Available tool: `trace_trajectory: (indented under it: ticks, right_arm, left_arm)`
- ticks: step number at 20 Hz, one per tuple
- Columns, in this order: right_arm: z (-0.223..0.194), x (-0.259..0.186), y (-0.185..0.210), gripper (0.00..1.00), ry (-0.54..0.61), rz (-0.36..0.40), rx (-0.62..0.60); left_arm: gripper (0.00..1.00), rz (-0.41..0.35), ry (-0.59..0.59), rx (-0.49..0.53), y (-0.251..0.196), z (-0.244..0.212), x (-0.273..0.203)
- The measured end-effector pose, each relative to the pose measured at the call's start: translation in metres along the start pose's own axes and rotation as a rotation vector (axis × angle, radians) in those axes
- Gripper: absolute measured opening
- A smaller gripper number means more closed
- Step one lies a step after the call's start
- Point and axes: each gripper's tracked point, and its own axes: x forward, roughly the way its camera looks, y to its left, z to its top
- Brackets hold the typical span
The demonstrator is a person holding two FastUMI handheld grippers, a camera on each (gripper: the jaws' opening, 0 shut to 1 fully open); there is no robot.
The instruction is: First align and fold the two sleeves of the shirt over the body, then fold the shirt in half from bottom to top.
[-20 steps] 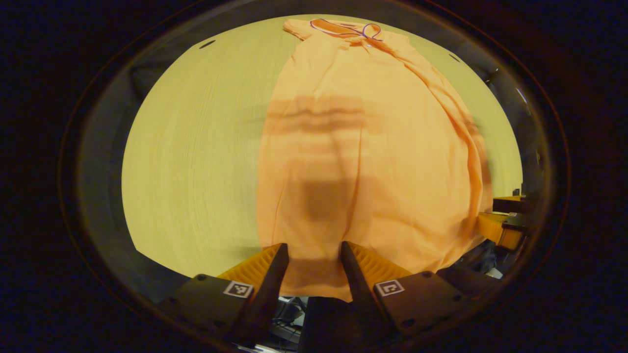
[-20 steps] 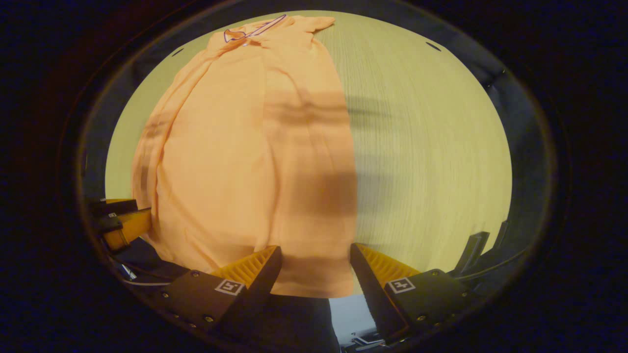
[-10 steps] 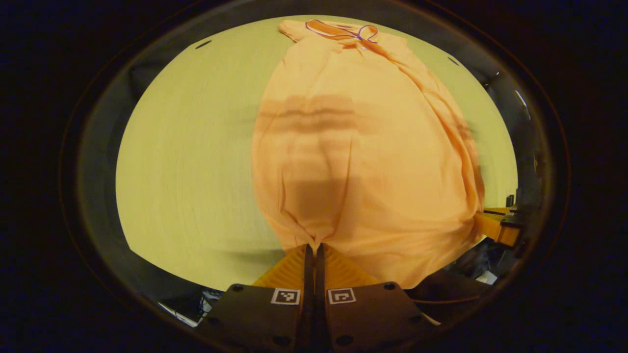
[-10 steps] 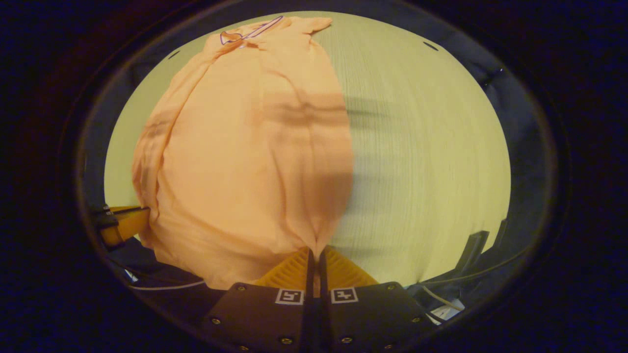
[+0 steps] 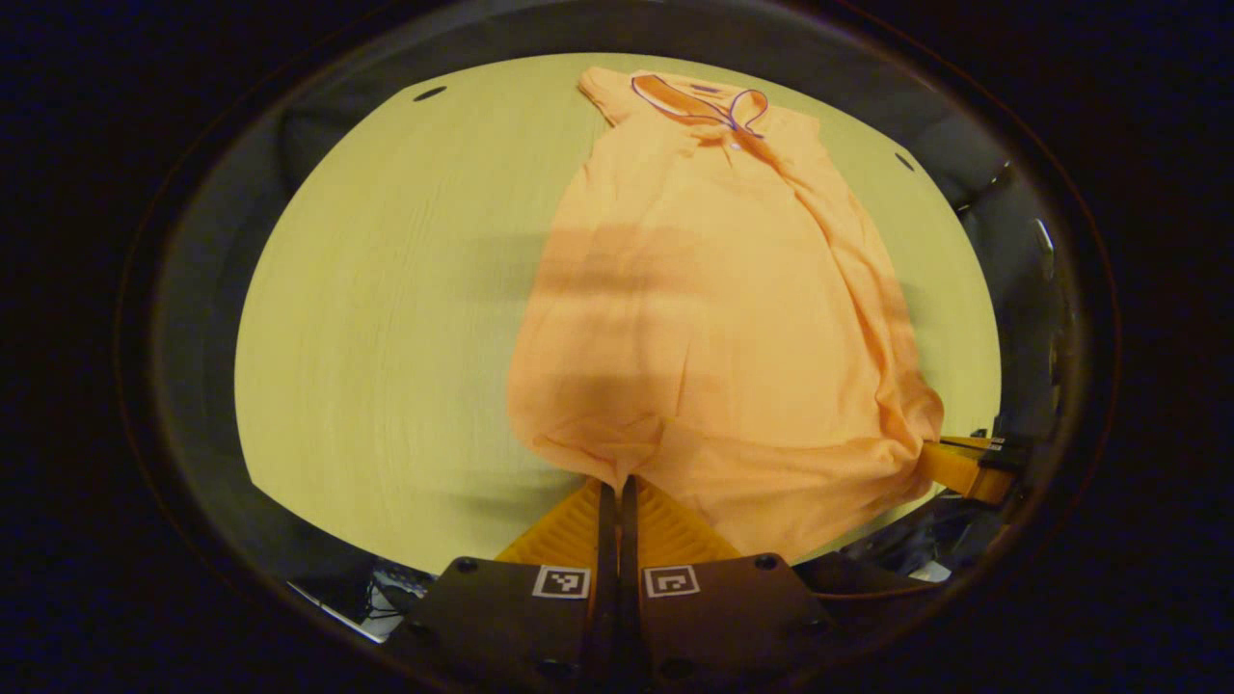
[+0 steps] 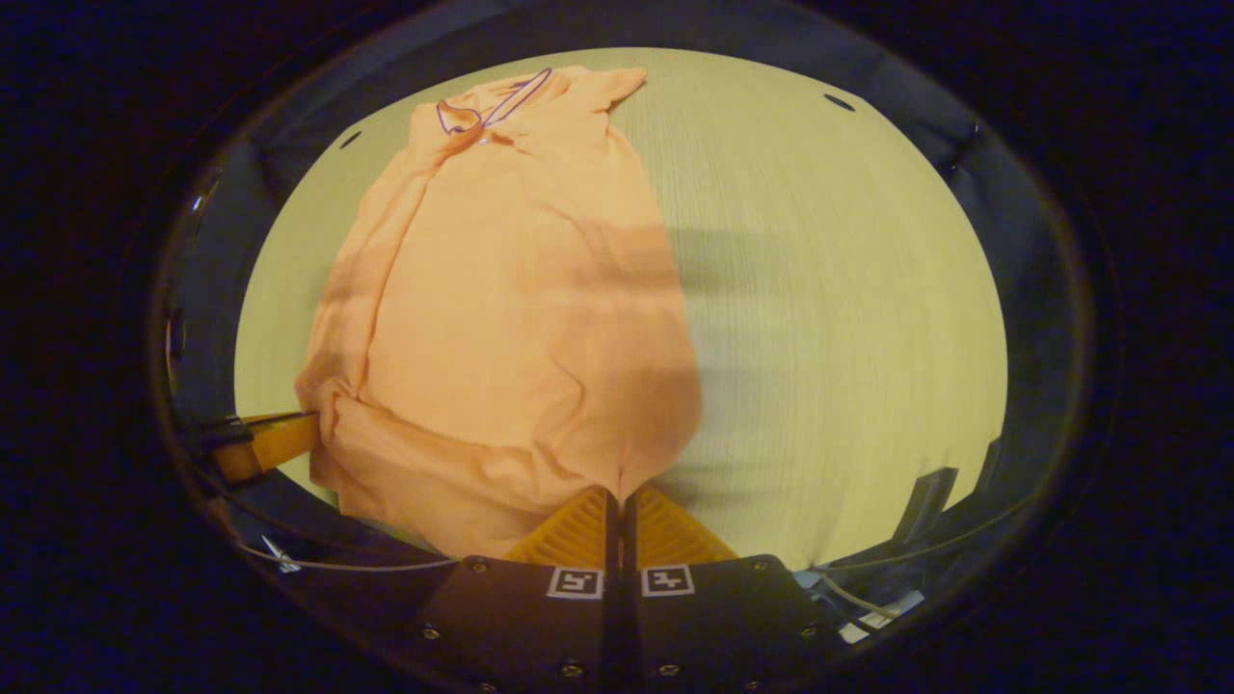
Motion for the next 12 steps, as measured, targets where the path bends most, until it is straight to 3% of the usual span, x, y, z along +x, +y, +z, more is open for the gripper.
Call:
trace_trajectory:
  ticks: [12]
  right_arm:
    - [0.150,-0.042,0.003,0.00,-0.191,0.048,0.007]
  left_arm:
    - [0.07,-0.003,-0.171,-0.002,-0.006,0.142,-0.032]
